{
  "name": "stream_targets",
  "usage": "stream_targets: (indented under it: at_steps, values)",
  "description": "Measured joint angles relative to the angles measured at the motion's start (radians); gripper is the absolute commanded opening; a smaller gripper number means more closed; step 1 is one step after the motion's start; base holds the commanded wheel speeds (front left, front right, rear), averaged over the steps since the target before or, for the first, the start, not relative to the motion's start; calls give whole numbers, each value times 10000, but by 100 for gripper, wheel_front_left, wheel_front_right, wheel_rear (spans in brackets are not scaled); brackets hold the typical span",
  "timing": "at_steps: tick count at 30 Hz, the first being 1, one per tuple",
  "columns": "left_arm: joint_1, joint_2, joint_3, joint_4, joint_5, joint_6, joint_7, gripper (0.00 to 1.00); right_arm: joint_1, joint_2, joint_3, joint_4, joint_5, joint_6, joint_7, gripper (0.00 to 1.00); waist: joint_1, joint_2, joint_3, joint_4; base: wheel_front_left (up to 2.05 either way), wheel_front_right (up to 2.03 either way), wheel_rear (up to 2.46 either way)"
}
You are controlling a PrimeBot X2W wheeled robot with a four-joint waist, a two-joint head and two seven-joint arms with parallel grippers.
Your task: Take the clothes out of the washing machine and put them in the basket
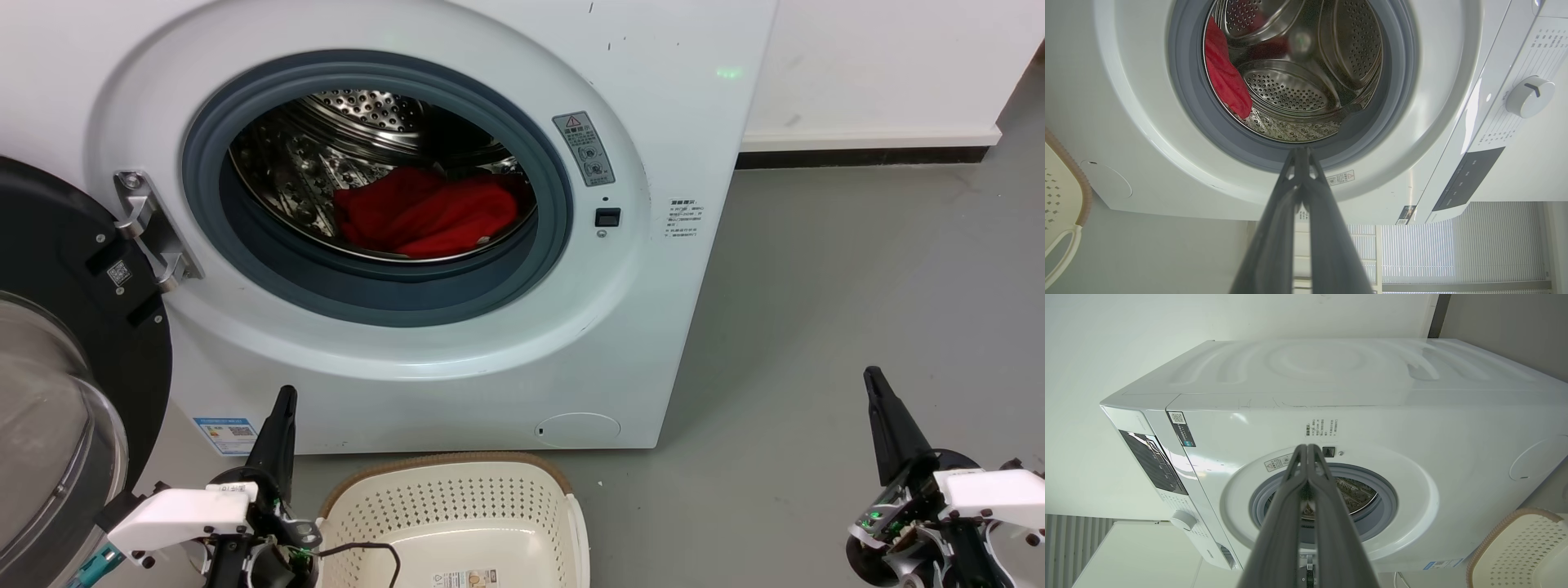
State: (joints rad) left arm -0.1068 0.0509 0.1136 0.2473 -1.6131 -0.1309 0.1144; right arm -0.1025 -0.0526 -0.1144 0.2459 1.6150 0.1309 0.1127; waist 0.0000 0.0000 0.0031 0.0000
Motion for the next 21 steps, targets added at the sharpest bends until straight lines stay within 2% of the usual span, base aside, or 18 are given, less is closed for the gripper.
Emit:
stream_targets:
  at_steps: [21]
  values:
    - [0,0,0,0,0,0,0,0,-1,0,0,0,0,0,0,0,0,0,0,0,0,0,0]
